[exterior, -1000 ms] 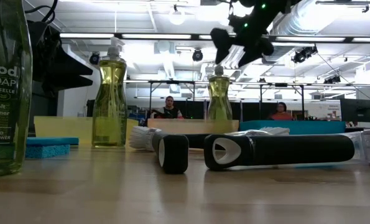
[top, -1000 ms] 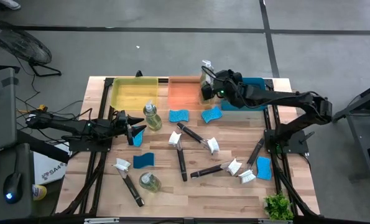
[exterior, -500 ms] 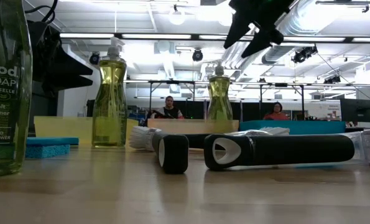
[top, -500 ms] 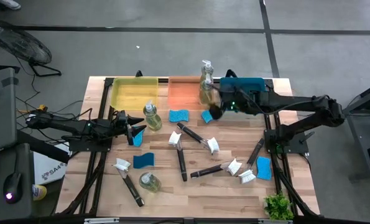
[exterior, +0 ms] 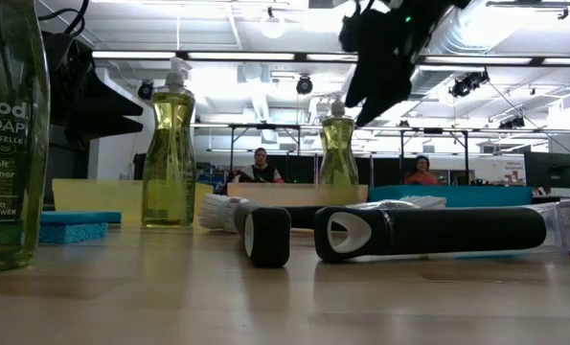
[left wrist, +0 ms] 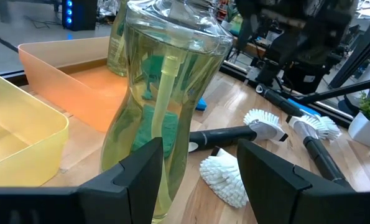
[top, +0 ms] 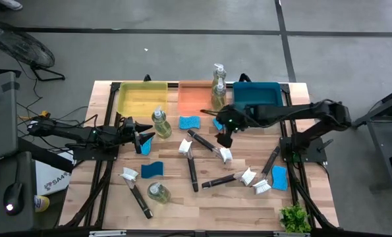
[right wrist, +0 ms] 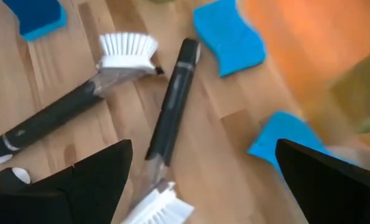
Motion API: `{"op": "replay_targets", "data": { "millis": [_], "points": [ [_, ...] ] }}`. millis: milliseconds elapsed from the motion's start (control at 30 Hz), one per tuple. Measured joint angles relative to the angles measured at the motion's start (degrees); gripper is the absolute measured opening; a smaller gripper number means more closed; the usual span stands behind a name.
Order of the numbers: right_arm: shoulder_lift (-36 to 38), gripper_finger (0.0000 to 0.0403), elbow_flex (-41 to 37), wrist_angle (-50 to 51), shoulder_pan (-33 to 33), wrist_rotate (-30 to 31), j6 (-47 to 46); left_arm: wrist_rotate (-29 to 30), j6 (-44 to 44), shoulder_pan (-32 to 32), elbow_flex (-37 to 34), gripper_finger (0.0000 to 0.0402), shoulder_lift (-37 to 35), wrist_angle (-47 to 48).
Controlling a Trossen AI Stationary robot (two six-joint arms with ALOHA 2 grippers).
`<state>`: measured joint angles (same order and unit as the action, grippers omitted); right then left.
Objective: Pick & Place Kitchen Sink Supplies
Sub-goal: Put the black dish brush into the blue bin
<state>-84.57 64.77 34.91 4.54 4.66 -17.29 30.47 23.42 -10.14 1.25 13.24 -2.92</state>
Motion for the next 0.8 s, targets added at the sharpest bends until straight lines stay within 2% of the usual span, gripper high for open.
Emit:
{"op": "replay_targets", "data": {
  "millis": [367, 633, 800],
  "points": [
    [-9.8, 0.0389, 0.0, -0.1, -4.1, -4.2, -9.5, 0.0, 0.0, 0.0, 0.0, 0.0202, 0.0, 0.0],
    [-16.0, 0.0389, 0.0, -8.0, -4.3, -3.2, -6.8, 0.0, 0.0, 0.0, 0.0, 0.0202, 0.0, 0.0],
    [-18.9, 0.0389, 0.0, -10.0, -3.8, -0.5, -7.1, 0.0, 0.0, 0.0, 0.0, 0.0202, 0.0, 0.0]
  ]
}}
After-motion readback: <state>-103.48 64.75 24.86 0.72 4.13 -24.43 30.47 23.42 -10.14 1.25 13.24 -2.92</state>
